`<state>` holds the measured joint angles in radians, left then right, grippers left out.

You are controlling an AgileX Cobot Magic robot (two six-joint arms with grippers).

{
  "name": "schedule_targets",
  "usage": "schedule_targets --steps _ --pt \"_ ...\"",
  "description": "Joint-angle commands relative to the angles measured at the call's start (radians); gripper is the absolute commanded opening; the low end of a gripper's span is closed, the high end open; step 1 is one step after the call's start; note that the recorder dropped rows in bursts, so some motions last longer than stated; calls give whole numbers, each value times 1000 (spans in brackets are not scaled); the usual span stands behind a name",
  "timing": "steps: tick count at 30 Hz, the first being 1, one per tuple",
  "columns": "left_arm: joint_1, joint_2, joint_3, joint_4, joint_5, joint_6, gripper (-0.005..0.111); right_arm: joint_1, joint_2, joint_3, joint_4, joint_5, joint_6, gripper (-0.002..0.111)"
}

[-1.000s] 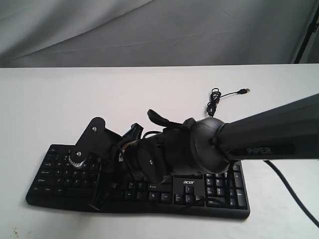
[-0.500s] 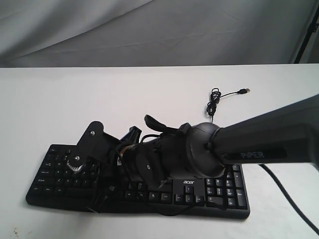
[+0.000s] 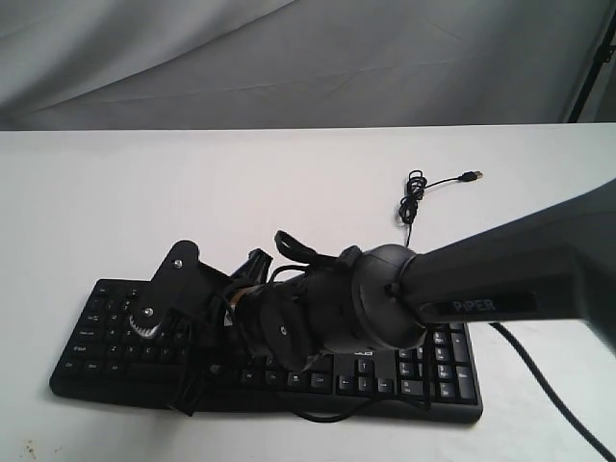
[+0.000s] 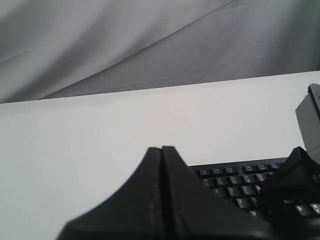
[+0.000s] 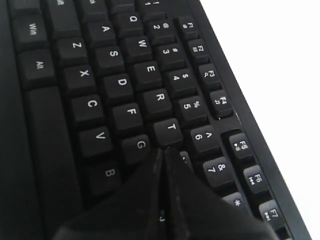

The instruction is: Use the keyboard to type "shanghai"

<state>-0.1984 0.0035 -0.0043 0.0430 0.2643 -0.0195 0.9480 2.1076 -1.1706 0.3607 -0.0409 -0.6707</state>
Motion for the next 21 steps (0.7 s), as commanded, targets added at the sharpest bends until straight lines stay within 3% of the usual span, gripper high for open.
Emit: schedule_targets --steps 1,16,21 --pt "-4 -3 4 1 -5 -3 0 4 3 5 4 -2 -5 0" --pt "-4 -3 4 1 -5 -3 0 4 -44 2 -3 -4 -9 0" --pt "-4 -3 4 1 -5 -3 0 13 -21 -83 -10 54 -9 0"
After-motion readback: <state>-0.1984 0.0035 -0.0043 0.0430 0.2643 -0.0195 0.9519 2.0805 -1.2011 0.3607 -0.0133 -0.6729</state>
